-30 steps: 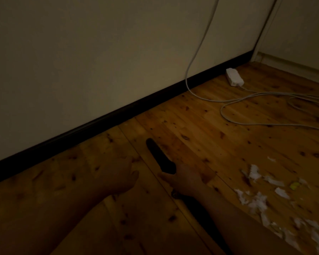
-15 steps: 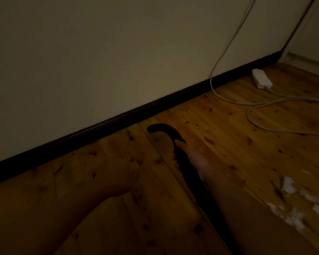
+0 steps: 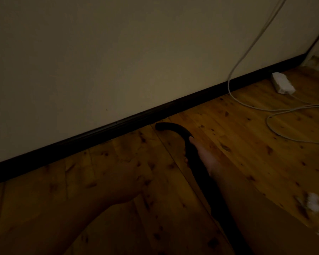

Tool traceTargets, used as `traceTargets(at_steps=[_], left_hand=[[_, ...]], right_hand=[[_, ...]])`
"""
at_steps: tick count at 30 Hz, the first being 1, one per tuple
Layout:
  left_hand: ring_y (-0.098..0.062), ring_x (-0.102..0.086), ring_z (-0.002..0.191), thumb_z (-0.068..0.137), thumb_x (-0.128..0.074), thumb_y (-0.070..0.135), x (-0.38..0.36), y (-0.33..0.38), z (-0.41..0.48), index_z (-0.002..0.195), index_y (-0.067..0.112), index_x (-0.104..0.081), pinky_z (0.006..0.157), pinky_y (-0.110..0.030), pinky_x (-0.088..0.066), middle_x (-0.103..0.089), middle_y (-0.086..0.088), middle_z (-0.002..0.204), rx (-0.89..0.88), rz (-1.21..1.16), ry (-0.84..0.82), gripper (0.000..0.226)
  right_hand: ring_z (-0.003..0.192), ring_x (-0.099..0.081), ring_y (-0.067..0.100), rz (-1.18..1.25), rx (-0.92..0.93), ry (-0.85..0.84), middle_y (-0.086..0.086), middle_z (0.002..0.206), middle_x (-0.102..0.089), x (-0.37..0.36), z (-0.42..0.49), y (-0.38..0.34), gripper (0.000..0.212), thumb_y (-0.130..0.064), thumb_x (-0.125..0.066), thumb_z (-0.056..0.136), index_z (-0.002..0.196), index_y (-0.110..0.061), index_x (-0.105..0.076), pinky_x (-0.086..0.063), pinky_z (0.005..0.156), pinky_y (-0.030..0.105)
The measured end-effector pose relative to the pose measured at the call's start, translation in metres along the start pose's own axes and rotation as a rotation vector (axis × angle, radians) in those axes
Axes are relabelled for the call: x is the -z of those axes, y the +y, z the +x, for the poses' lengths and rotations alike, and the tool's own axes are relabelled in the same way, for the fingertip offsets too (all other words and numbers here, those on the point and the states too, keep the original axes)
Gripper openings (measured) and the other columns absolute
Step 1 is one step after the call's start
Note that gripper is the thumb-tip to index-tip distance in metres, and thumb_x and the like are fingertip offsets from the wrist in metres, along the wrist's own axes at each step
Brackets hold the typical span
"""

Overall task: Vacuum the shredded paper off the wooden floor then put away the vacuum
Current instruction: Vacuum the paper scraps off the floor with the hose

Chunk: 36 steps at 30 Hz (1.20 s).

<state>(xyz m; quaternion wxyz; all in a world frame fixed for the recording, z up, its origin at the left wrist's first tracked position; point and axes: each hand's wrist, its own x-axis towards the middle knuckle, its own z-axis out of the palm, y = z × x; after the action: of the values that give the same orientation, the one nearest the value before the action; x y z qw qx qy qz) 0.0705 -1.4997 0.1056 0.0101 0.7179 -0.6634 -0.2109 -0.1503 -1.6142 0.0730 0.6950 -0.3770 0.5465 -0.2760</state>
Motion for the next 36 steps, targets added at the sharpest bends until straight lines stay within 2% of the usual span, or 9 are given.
traceTargets(at_steps=[5,9,14,18,21,24,28,32,36], left_hand=[[-0.010,-0.049,0.090,0.097,-0.044,0.046,0.004,0.005,0.004,0.131,0.018,-0.044,0.077,-0.025,-0.043,-0.058,-0.001,0.122,-0.005,0.077,-0.022,0.044],[-0.005,-0.041,0.081,0.098,-0.046,0.040,0.001,0.012,0.010,0.133,0.019,-0.042,0.076,-0.025,-0.039,-0.055,-0.002,0.125,0.007,0.066,-0.069,0.041],[-0.021,-0.054,0.105,0.096,-0.050,0.035,-0.005,0.021,0.014,0.125,0.013,-0.049,0.078,-0.029,-0.044,-0.057,-0.007,0.121,0.004,-0.005,-0.072,0.036],[-0.022,-0.054,0.111,0.097,-0.047,0.036,-0.013,0.040,0.010,0.137,0.015,-0.042,0.088,-0.034,-0.048,-0.052,-0.007,0.129,0.018,-0.018,-0.116,0.045],[-0.015,-0.053,0.099,0.098,-0.047,0.038,-0.020,0.065,0.004,0.141,0.016,-0.037,0.080,-0.027,-0.045,-0.052,-0.004,0.129,-0.010,-0.061,-0.140,0.049],[-0.017,-0.049,0.121,0.098,-0.048,0.039,-0.025,0.095,-0.004,0.145,0.017,-0.033,0.095,-0.028,-0.040,-0.045,-0.003,0.142,-0.048,-0.154,-0.146,0.054],[-0.015,-0.054,0.116,0.097,-0.051,0.038,-0.035,0.127,-0.018,0.139,0.017,-0.040,0.092,-0.027,-0.044,-0.048,-0.001,0.139,-0.157,-0.169,-0.158,0.049],[-0.014,-0.051,0.122,0.097,-0.051,0.038,-0.045,0.156,-0.041,0.139,0.018,-0.040,0.088,-0.022,-0.040,-0.049,0.002,0.138,-0.255,-0.124,-0.157,0.048],[-0.017,-0.053,0.117,0.097,-0.050,0.037,-0.048,0.178,-0.060,0.136,0.017,-0.042,0.095,-0.030,-0.044,-0.050,-0.001,0.135,-0.316,-0.100,-0.241,0.044]], right_hand=[[0.064,-0.064,0.020,-0.157,-0.023,-0.004,0.008,0.084,-0.069,0.001,-0.010,-0.002,0.043,-0.055,-0.058,0.089,0.100,-0.014,-0.067,-0.049,0.063,0.034],[0.054,-0.062,0.018,-0.294,-0.010,0.005,0.008,0.078,-0.069,0.009,-0.028,-0.014,0.039,-0.049,-0.058,0.092,0.091,-0.011,-0.068,-0.050,0.052,0.027],[0.053,-0.061,0.022,-0.402,-0.022,-0.039,0.011,0.074,-0.068,0.017,-0.054,-0.017,0.042,-0.047,-0.061,0.091,0.097,-0.005,-0.066,-0.049,0.053,0.030],[0.049,-0.061,0.017,-0.568,-0.005,-0.070,0.005,0.065,-0.066,0.031,-0.089,-0.021,0.036,-0.044,-0.061,0.092,0.098,-0.008,-0.064,-0.049,0.048,0.026],[0.056,-0.066,0.018,-0.557,-0.075,-0.094,0.007,0.072,-0.069,0.048,-0.123,-0.016,0.029,-0.032,-0.069,0.088,0.110,-0.015,-0.059,-0.051,0.052,0.026],[0.060,-0.069,0.015,-0.586,-0.103,-0.085,0.006,0.082,-0.072,0.068,-0.156,0.004,0.047,-0.018,-0.073,0.084,0.124,-0.015,-0.048,-0.052,0.052,0.025],[0.055,-0.057,0.005,-0.831,-0.046,0.015,0.000,0.090,-0.061,0.085,-0.197,0.041,0.036,-0.021,-0.068,0.086,0.112,-0.022,-0.043,-0.047,0.050,0.022],[0.072,-0.055,0.005,-1.029,-0.022,0.103,-0.011,0.092,-0.052,0.096,-0.237,0.067,0.032,-0.028,-0.063,0.089,0.108,-0.027,-0.038,-0.037,0.051,0.016],[0.096,-0.059,0.019,-1.206,-0.091,0.179,-0.001,0.112,-0.060,0.104,-0.275,0.091,0.048,-0.040,-0.059,0.091,0.129,-0.024,-0.035,-0.044,0.068,0.027]])
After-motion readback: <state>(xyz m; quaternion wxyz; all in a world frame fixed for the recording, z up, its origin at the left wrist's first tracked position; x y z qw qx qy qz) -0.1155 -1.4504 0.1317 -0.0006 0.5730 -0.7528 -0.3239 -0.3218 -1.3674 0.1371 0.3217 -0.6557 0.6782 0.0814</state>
